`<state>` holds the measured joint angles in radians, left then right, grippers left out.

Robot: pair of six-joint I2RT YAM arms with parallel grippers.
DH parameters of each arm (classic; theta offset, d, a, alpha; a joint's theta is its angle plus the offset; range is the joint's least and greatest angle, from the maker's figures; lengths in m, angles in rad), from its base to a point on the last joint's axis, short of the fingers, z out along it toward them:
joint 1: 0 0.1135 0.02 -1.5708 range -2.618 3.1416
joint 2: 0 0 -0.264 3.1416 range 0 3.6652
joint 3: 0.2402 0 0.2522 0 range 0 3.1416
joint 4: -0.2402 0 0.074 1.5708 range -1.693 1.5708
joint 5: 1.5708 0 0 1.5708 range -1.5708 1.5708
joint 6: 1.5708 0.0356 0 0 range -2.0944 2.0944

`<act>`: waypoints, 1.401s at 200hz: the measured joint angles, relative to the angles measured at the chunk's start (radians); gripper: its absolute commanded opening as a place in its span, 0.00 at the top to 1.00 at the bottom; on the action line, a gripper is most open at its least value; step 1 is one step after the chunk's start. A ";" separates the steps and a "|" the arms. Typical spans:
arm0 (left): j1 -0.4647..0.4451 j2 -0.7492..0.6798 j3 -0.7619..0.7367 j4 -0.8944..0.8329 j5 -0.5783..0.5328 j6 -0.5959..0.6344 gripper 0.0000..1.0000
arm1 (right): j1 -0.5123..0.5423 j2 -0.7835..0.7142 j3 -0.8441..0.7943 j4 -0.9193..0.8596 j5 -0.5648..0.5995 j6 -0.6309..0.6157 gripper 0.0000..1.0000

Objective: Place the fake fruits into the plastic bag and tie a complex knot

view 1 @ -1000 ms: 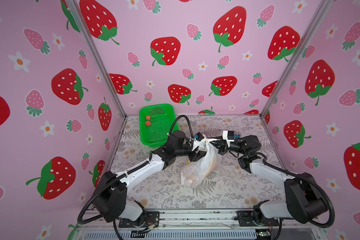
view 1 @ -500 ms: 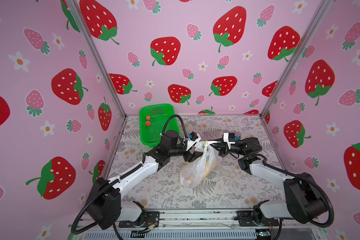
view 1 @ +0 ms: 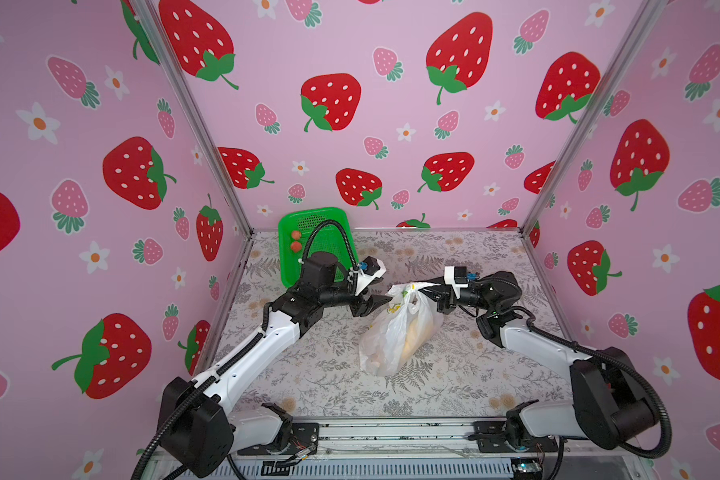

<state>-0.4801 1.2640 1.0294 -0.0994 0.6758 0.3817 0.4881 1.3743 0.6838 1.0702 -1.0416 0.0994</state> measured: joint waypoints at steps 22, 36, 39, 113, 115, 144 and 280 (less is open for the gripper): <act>0.000 0.006 0.033 -0.032 0.022 0.017 0.61 | 0.000 0.000 0.002 -0.010 0.000 -0.004 1.00; 0.000 0.020 0.057 -0.050 0.035 0.027 0.64 | 0.000 0.000 0.002 -0.014 0.000 -0.008 1.00; 0.000 0.023 0.061 -0.053 0.038 0.027 0.65 | 0.000 0.000 0.002 -0.016 0.000 -0.008 1.00; 0.000 0.098 0.112 -0.117 0.065 0.050 0.67 | 0.000 0.000 0.017 -0.034 -0.002 -0.015 1.00; 0.000 0.099 0.113 -0.118 0.066 0.051 0.68 | 0.000 0.000 0.017 -0.034 -0.002 -0.015 1.00; -0.006 0.103 0.117 -0.127 0.070 0.058 0.75 | 0.001 0.000 0.017 -0.039 -0.003 -0.015 1.00; -0.031 0.110 0.142 -0.132 0.011 0.029 1.00 | 0.001 -0.017 0.030 -0.110 0.018 -0.063 1.00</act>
<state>-0.5106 1.3743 1.1709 -0.2310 0.6868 0.4110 0.4889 1.3575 0.7139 0.9600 -1.0241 0.0368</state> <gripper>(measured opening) 0.045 0.050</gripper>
